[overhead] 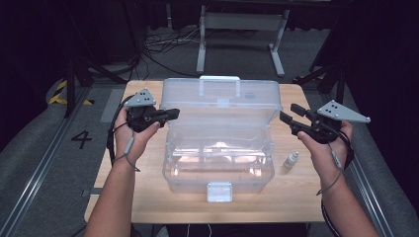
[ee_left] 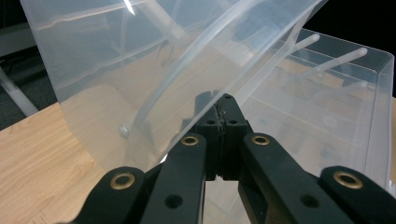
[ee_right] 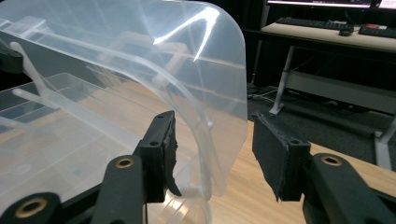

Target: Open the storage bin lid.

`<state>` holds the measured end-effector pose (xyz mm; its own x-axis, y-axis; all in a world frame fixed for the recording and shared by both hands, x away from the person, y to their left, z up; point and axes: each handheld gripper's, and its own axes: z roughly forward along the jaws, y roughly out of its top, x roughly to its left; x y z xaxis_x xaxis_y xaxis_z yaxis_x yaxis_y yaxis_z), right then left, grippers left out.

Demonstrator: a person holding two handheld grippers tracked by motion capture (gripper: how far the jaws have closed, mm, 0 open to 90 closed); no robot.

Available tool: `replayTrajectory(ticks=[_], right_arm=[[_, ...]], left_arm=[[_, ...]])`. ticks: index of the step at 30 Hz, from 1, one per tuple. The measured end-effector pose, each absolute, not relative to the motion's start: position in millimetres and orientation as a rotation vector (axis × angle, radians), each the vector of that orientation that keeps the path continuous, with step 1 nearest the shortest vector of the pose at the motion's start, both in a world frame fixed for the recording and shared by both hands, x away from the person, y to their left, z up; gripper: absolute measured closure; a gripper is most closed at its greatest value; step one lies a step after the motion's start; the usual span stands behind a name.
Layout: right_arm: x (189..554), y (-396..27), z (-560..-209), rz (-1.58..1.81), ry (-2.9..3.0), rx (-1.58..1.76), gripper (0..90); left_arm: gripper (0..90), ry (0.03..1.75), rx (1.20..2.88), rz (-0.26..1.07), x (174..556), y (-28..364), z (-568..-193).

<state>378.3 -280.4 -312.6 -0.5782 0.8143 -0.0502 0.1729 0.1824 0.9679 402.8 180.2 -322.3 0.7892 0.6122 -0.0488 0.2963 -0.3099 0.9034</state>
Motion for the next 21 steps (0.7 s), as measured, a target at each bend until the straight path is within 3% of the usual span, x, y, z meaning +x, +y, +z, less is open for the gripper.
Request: replayTrajectory(ticks=[21], right_arm=[[396.5,-247.0,-318.8,1.345,1.776,0.969,49.9]], left_arm=[[89.6,0.687,1.91,0.364,403.1,182.7,-323.9]])
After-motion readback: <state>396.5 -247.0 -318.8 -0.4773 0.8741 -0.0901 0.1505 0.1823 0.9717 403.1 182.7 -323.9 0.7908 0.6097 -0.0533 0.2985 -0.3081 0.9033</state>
